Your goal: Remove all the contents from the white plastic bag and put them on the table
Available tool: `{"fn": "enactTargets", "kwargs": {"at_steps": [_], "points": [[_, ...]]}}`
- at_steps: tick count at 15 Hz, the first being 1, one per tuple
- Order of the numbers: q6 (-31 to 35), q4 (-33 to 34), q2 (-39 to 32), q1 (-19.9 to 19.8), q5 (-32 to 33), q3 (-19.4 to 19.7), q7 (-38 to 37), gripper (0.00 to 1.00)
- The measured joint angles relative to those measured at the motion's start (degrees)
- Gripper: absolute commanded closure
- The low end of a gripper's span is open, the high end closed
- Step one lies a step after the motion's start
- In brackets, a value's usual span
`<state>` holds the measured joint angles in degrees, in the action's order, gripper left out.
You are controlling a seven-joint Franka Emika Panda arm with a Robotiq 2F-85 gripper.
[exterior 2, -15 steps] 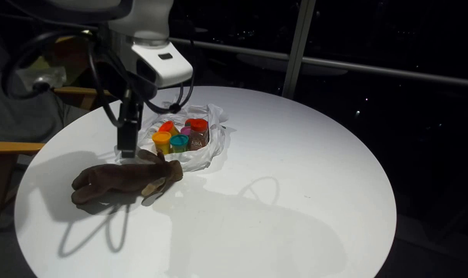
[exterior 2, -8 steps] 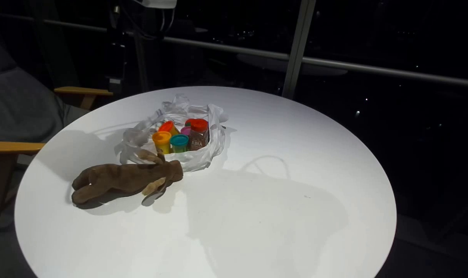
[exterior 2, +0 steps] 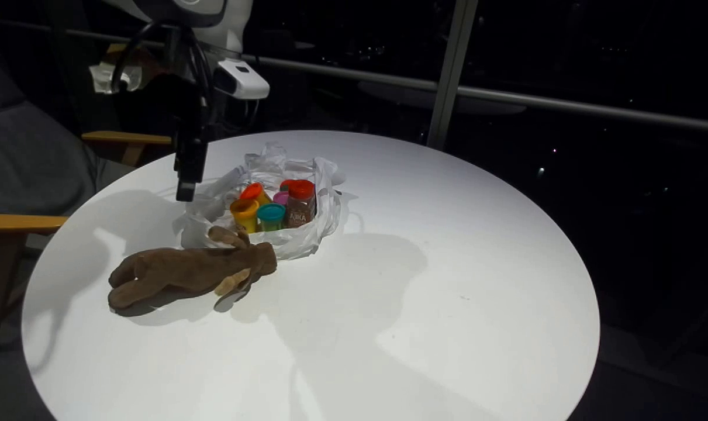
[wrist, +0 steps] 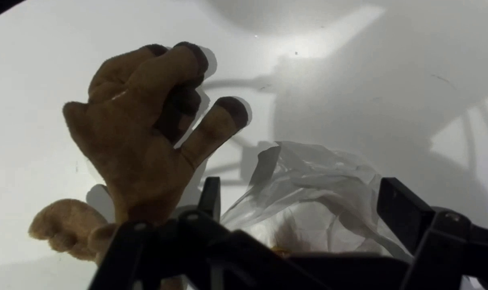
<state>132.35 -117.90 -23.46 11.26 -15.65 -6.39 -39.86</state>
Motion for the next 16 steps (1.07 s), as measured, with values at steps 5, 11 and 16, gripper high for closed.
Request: {"fn": "enactTargets", "kwargs": {"at_steps": [5, 11, 16], "points": [[2.3, 4.1, -5.9, 5.7, 11.4, 3.4, -6.5, 0.0], [7.8, 7.5, -10.7, 10.6, 20.4, 7.2, -14.9, 0.0], [10.8, 10.3, -15.1, 12.0, 21.8, 8.7, -19.0, 0.0]]}}
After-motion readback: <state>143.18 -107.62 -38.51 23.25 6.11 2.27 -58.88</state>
